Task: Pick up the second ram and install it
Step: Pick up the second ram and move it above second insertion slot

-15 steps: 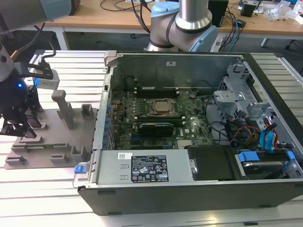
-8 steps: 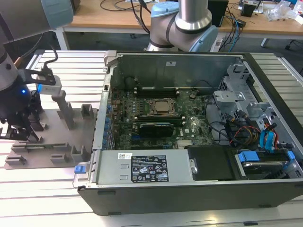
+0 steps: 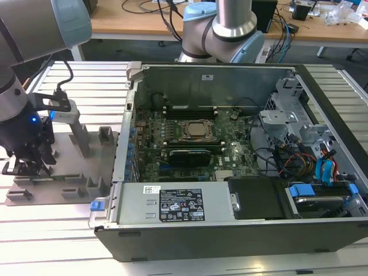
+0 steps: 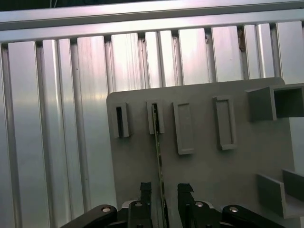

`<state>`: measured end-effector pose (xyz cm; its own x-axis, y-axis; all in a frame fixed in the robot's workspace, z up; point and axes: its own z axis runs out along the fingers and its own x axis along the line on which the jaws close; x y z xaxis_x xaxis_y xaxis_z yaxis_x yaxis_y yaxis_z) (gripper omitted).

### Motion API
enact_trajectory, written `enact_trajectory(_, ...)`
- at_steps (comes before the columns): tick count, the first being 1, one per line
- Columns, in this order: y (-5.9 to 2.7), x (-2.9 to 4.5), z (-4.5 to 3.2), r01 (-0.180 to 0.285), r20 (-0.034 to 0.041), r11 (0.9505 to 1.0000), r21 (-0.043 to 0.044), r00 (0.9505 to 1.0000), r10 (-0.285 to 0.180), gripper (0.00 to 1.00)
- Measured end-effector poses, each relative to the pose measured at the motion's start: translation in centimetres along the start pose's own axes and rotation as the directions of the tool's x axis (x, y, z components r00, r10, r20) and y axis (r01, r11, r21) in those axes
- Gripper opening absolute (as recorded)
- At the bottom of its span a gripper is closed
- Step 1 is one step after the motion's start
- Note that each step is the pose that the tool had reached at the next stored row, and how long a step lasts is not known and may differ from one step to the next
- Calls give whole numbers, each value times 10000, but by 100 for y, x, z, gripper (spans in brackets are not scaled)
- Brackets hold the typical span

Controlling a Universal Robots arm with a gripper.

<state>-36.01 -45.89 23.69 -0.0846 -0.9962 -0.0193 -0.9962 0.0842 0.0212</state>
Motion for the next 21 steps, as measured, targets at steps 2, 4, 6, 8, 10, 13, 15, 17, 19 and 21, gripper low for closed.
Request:
enact_trajectory(2,-1,1,28,0,0,10000,0,10000,0,36)
enact_trajectory(4,-1,1,48,1,0,10000,0,10000,-1,36)
enact_trajectory(6,13,3,83,15,0,10000,0,10000,-15,36)
enact_trajectory(8,38,6,126,222,-2,9998,-2,9998,-222,36)
enact_trajectory(10,46,9,167,591,-12,9982,-12,9982,-591,36)
enact_trajectory(13,70,15,282,405,-8,9992,-8,9992,-405,36)
enact_trajectory(15,73,16,332,240,-6,9997,-7,9997,-240,36)
enact_trajectory(17,72,16,334,239,-5,9997,-5,9997,-239,36)
enact_trajectory(19,72,16,335,239,-5,9997,-5,9997,-239,35)
enact_trajectory(21,72,15,335,239,-5,9997,-5,9997,-239,13)
